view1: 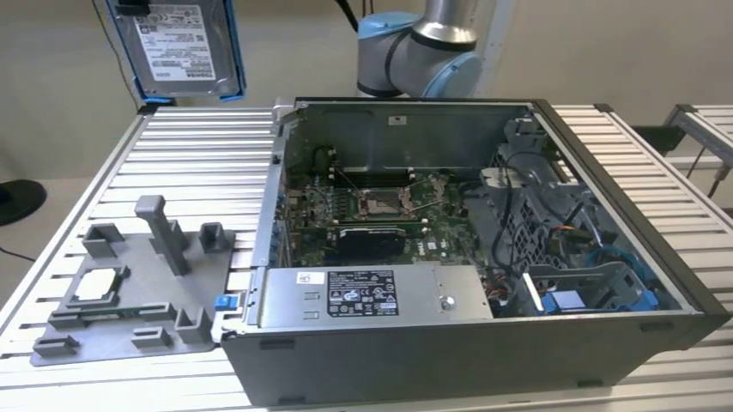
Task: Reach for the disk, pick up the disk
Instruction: 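Pick up the disk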
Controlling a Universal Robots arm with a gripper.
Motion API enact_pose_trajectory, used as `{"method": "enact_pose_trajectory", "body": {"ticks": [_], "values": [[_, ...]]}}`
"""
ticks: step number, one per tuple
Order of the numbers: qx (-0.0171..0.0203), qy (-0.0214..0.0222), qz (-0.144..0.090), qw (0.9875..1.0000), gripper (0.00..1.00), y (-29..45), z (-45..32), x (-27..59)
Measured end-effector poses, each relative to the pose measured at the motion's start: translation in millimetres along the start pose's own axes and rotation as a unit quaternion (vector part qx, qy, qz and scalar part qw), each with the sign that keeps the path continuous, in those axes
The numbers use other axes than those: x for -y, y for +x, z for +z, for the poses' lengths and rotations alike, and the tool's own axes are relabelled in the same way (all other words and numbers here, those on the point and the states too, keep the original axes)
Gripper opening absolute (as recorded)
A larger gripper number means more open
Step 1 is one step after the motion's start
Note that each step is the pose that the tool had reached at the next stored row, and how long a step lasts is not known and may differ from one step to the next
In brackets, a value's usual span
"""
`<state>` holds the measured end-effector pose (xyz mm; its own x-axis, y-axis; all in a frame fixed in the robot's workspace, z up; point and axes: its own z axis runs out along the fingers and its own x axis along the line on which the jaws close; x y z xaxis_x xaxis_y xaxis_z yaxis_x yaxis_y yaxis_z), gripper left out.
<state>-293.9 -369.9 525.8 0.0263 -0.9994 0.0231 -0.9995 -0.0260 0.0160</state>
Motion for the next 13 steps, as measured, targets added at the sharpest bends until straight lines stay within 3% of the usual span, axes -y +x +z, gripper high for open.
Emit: {"method": "enact_pose_trajectory", "body": {"ticks": [5, 13], "values": [[0.0000, 0.0001, 0.000, 1.0000, 0.00, 0.4, 1.6, 15.6], [0.0000, 0.0000, 0.000, 1.0000, 0.00, 1.2, 3.2, 48.5]]}}
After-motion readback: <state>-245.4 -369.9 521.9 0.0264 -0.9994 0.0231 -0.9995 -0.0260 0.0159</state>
